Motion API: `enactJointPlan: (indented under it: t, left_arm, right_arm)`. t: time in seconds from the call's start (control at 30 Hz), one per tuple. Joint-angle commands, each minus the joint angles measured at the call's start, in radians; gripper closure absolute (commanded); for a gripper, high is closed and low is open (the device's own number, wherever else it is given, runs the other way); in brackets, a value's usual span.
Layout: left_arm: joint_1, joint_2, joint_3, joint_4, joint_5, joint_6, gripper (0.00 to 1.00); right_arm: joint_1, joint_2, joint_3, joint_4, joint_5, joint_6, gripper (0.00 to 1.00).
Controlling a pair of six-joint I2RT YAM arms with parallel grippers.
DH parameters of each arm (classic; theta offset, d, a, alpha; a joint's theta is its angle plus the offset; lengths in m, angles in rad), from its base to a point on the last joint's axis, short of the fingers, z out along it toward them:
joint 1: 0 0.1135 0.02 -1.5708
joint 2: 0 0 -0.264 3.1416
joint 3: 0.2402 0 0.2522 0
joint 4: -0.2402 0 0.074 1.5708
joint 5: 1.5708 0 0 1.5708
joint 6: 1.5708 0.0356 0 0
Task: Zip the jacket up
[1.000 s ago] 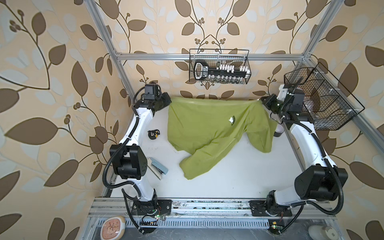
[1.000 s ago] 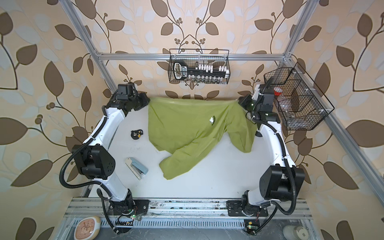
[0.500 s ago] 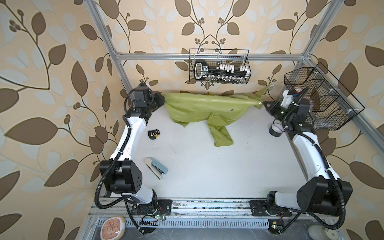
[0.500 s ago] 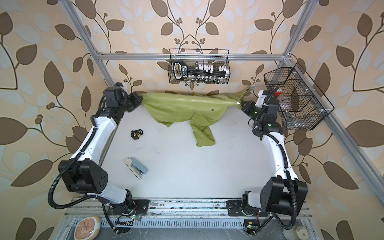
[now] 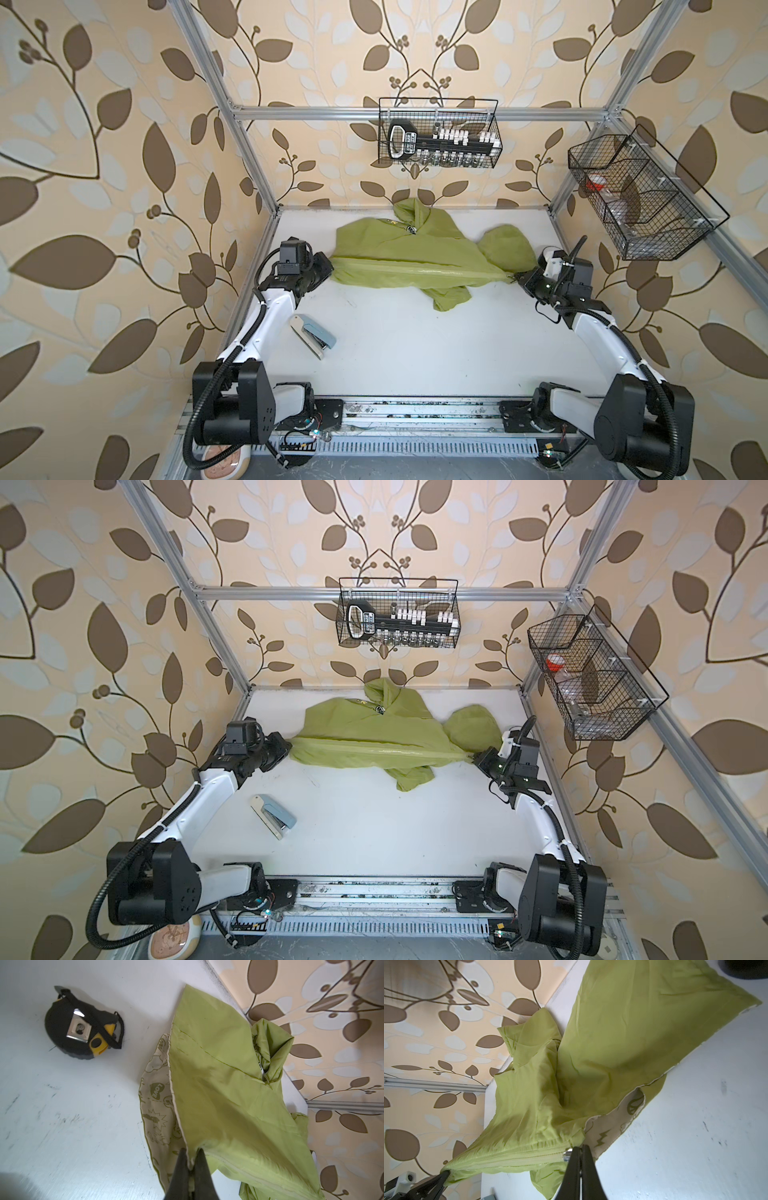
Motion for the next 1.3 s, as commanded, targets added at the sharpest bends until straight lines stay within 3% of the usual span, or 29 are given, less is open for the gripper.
enactJointPlan:
  t: [0.0, 0.23, 0.27, 0.4, 0.47, 0.57, 0.77, 0.83, 0.9, 0.97, 1.03, 1.07, 1.1, 1.13, 1.17, 1.27]
  left_arm:
    - [0.029, -0.021, -0.068, 0.038, -0.118, -0.044, 1.00]
    - [0.029, 0.023, -0.182, 0.098, -0.084, -0.094, 0.99]
    - [0.028, 0.035, -0.187, 0.099, -0.081, -0.094, 0.93]
    - [0.030, 0.050, -0.194, 0.097, -0.085, -0.105, 0.42]
    - [0.030, 0.020, -0.187, 0.078, -0.107, -0.102, 0.02]
    - [0.031, -0.050, -0.143, 0.014, -0.138, -0.076, 0.01]
    - [0.030, -0.189, -0.018, 0.003, -0.120, 0.050, 0.01]
    - [0.029, -0.217, 0.009, 0.092, -0.125, 0.103, 0.01]
    - [0.027, -0.243, 0.013, 0.221, -0.143, 0.124, 0.01]
    - [0.027, -0.257, 0.009, 0.379, -0.128, 0.201, 0.01]
    - [0.027, -0.238, 0.070, 0.403, -0.120, 0.338, 0.01]
    - [0.027, -0.224, 0.100, 0.393, -0.148, 0.365, 0.01]
    - [0.027, -0.204, 0.137, 0.359, -0.225, 0.339, 0.01]
    - [0.027, -0.181, 0.166, 0.341, -0.294, 0.322, 0.01]
    - [0.028, -0.167, 0.187, 0.322, -0.339, 0.334, 0.01]
    - [0.026, -0.135, 0.159, 0.302, -0.338, 0.468, 0.01]
  right_arm:
    - [-0.018, -0.015, -0.070, -0.050, 0.103, -0.041, 1.00]
    - [-0.010, -0.008, -0.211, -0.024, 0.120, -0.036, 1.00]
    - [-0.009, -0.005, -0.216, -0.024, 0.125, -0.037, 1.00]
    - [-0.010, 0.008, -0.193, -0.062, 0.156, -0.047, 0.62]
    - [-0.009, 0.003, -0.158, -0.105, 0.186, -0.056, 0.47]
    - [-0.023, -0.028, -0.088, -0.191, 0.260, -0.078, 0.32]
    - [-0.021, -0.127, 0.057, -0.251, 0.346, -0.096, 0.26]
    - [0.048, -0.166, 0.118, -0.244, 0.439, -0.094, 0.28]
    - [0.170, -0.205, 0.163, -0.225, 0.610, -0.104, 0.27]
    - [0.284, -0.246, 0.171, -0.124, 0.741, -0.192, 0.26]
    - [0.362, -0.272, 0.162, -0.012, 0.850, -0.293, 0.17]
    - [0.378, -0.283, 0.147, 0.048, 0.880, -0.331, 0.17]
    - [0.383, -0.301, 0.121, 0.121, 0.895, -0.349, 0.17]
    - [0.373, -0.321, 0.090, 0.182, 0.910, -0.351, 0.05]
    - [0.362, -0.340, 0.076, 0.194, 0.908, -0.339, 0.00]
    - [0.314, -0.357, -0.003, 0.326, 0.895, -0.363, 0.00]
